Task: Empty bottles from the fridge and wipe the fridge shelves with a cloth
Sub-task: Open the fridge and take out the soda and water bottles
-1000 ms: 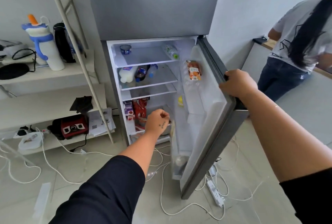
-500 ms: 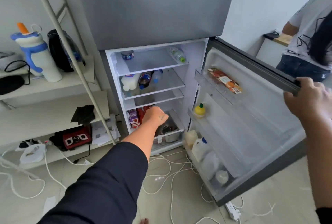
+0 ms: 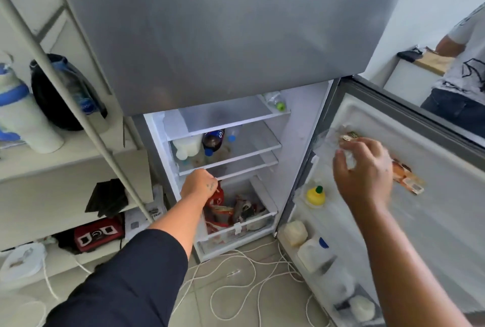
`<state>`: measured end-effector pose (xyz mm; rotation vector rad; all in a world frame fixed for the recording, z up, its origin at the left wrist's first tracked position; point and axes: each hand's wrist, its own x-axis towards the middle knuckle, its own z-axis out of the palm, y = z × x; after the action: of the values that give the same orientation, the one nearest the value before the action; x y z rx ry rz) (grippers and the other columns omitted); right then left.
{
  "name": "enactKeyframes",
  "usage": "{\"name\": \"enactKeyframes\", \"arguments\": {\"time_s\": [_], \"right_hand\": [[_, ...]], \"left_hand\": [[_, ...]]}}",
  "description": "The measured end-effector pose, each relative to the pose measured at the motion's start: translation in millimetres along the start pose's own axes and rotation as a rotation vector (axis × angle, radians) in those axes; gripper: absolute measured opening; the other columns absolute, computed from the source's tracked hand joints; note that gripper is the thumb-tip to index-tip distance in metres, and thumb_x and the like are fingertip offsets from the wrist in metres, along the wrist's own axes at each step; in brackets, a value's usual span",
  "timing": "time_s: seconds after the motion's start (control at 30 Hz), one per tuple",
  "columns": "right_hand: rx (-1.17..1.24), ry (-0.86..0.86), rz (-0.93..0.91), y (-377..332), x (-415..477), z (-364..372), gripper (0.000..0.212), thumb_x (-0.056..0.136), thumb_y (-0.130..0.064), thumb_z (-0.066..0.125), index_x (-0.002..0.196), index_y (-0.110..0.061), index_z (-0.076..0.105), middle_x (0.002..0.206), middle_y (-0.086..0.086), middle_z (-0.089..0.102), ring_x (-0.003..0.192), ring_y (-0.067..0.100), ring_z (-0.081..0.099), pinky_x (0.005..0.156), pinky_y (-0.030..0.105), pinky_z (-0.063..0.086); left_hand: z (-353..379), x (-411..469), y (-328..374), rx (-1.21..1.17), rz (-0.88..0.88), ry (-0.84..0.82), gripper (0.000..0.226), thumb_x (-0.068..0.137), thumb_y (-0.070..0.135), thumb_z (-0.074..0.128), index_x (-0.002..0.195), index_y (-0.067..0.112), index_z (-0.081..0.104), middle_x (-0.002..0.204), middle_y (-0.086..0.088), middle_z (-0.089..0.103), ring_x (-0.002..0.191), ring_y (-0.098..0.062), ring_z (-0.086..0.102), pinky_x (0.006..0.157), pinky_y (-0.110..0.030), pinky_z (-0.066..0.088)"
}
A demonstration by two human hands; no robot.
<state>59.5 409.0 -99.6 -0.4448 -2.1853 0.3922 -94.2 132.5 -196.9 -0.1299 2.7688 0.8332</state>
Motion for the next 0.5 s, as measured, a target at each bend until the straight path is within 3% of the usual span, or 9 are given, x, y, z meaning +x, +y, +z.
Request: {"name": "enactKeyframes", "arguments": {"time_s": [0.13, 0.2, 0.27, 0.33, 0.5], "right_hand": [[0.095, -0.434, -0.037, -26.7, -14.5, 89.8, 0.018, 0.087, -0.018, 0.063, 0.097, -0.010, 0.075, 0.101, 0.007, 0.069, 0.093, 0.027, 0.063, 0.081, 0.034, 0.050], [0.149, -0.639, 0.034, -29.4, -17.8, 136.5, 0.020, 0.088, -0.022, 0.060, 0.100, -0.013, 0.073, 0.104, 0.004, 0.067, 0.096, 0.024, 0.061, 0.082, 0.030, 0.048], [0.204, -0.787, 0.099, -31.9, -19.1, 188.5, 0.016, 0.088, -0.024, 0.059, 0.096, -0.017, 0.071, 0.101, 0.001, 0.066, 0.094, 0.021, 0.061, 0.076, 0.026, 0.045], [0.233, -0.867, 0.125, -35.0, -18.6, 227.2, 0.014, 0.087, -0.022, 0.058, 0.091, -0.019, 0.070, 0.092, -0.002, 0.065, 0.088, 0.020, 0.062, 0.071, 0.023, 0.040], [0.279, -0.944, 0.260, -35.4, -17.2, 330.1, 0.012, 0.088, -0.020, 0.057, 0.091, -0.016, 0.067, 0.089, 0.002, 0.067, 0.086, 0.022, 0.061, 0.072, 0.023, 0.043]], "left_hand": [[0.6, 27.8, -18.6, -0.010, -0.032, 0.062, 0.022, 0.080, 0.009, 0.052, 0.076, 0.012, 0.074, 0.084, -0.006, 0.071, 0.081, -0.027, 0.065, 0.065, -0.027, 0.048], [1.4, 46.0, -26.3, -0.017, -0.052, 0.075, 0.022, 0.082, 0.009, 0.053, 0.081, 0.014, 0.075, 0.090, -0.006, 0.073, 0.084, -0.026, 0.065, 0.071, -0.028, 0.051], [6.7, 72.4, -29.8, -0.027, -0.073, 0.105, 0.020, 0.086, 0.014, 0.056, 0.090, 0.018, 0.074, 0.101, -0.003, 0.073, 0.091, -0.022, 0.065, 0.077, -0.024, 0.042], [11.1, 91.8, -28.4, -0.036, -0.079, 0.159, 0.015, 0.089, 0.019, 0.058, 0.095, 0.022, 0.072, 0.107, 0.002, 0.071, 0.094, -0.017, 0.062, 0.080, -0.023, 0.032], [46.5, 150.1, -30.4, -0.247, -0.048, 0.220, 0.032, 0.089, 0.022, 0.063, 0.117, 0.008, 0.059, 0.112, -0.011, 0.066, 0.099, -0.025, 0.062, 0.082, -0.027, 0.047]]}}
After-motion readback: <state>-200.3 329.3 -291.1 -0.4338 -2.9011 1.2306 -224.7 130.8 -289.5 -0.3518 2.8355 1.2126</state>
